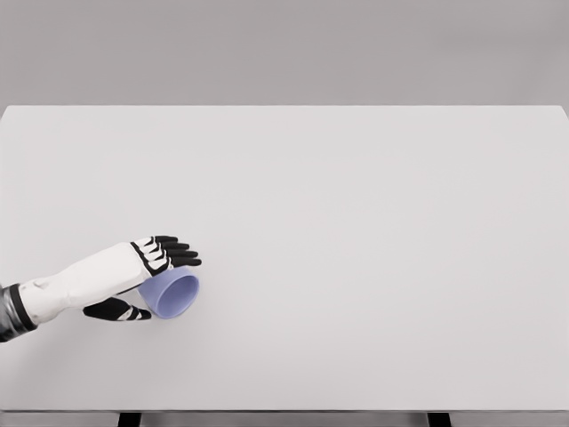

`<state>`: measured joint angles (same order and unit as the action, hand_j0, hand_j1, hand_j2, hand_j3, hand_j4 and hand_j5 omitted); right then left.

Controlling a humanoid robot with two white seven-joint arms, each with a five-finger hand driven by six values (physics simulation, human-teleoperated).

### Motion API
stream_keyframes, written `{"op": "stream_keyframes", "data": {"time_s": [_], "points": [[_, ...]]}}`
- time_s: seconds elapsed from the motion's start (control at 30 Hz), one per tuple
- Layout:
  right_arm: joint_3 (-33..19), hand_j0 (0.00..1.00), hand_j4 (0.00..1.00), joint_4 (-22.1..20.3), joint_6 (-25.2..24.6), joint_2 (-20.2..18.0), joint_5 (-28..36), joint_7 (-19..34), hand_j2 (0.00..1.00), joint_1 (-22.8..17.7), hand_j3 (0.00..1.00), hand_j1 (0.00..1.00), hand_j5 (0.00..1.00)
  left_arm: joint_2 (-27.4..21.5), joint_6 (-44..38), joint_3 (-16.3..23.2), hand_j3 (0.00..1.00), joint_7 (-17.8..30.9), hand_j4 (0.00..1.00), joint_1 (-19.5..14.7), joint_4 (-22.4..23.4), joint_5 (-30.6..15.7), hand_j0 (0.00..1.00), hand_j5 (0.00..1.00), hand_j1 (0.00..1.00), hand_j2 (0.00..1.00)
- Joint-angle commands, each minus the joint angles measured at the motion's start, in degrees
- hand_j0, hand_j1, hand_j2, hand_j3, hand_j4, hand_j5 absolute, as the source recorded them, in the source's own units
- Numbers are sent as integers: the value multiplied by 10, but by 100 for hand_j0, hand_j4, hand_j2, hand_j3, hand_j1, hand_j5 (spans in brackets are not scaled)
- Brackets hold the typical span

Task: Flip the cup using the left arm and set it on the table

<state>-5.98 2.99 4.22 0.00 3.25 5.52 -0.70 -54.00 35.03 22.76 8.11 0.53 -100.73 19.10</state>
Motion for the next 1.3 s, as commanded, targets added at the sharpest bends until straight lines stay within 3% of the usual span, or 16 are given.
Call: {"op": "stream_keyframes", "data": {"time_s": [0.0,0.6,0.77,1.1,1.27], "points": [[0,100,100,0,0,0,0,0,100,0,100,100,100,-1,0,0,98,0,98,0,1,-3,98,98,98,98],[0,100,100,0,0,0,0,0,100,0,100,100,100,5,0,4,96,1,96,-5,16,9,96,96,96,96],[0,100,100,0,0,0,0,0,100,0,100,100,100,6,0,8,86,0,86,-11,18,9,86,86,86,86],[0,100,100,0,0,0,0,0,100,0,100,100,100,8,0,21,86,0,86,-11,28,9,86,86,86,86],[0,100,100,0,0,0,0,-1,100,0,100,100,100,8,0,20,73,-1,73,-11,39,3,73,73,73,73]]}}
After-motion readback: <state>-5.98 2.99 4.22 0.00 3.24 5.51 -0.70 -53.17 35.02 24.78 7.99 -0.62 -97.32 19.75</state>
